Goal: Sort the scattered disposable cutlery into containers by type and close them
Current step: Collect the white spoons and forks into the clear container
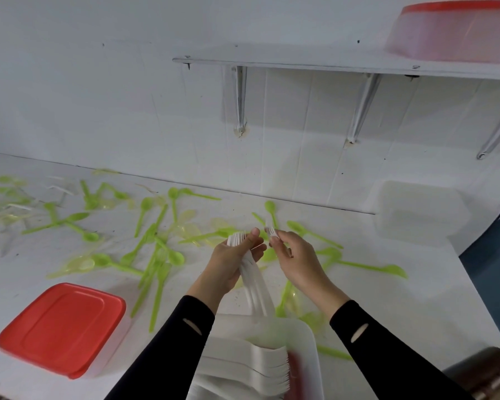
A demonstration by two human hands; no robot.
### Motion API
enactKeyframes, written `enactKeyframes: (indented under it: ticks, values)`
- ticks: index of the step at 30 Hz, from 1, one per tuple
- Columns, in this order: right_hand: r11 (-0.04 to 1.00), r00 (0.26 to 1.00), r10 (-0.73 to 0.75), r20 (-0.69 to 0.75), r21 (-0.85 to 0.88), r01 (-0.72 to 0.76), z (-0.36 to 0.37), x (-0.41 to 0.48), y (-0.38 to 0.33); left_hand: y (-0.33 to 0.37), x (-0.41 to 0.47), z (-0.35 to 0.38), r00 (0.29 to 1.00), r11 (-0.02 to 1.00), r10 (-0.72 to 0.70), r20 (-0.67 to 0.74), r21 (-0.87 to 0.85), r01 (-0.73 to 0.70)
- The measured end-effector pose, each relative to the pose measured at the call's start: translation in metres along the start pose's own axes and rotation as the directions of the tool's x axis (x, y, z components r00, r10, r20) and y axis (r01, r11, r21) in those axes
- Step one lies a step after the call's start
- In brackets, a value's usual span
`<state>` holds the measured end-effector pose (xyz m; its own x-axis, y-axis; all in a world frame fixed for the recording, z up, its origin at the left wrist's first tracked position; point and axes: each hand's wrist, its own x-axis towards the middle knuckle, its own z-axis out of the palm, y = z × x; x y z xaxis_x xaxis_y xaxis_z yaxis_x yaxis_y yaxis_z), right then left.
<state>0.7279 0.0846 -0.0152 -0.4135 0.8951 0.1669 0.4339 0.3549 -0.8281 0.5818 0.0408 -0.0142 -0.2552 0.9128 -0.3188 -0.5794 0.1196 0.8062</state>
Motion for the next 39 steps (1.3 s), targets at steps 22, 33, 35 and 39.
enactKeyframes:
  ticks: [22, 33, 35, 39]
  values:
    - [0.974, 0.928, -0.007, 0.374, 0.212, -0.079, 0.013, -0.01, -0.009, 0.004, -0.001, 0.005, 0.992, 0.995, 0.093, -0.081, -0.014, -0.094]
    - [0.998, 0.966, -0.049, 0.256, 0.04, 0.04, 0.01, -0.009, -0.005, 0.003, 0.0, 0.004, 0.995, 0.984, 0.102, -0.01, 0.149, -0.099]
    - [0.995, 0.963, -0.052, 0.266, 0.1, 0.026, 0.009, -0.008, -0.003, 0.0, 0.0, 0.006, 0.996, 0.972, 0.083, 0.018, 0.219, -0.085]
    - [0.972, 0.928, -0.036, 0.371, 0.227, -0.053, 0.008, -0.006, -0.003, 0.003, -0.001, 0.007, 0.992, 0.991, 0.111, -0.062, 0.077, -0.106]
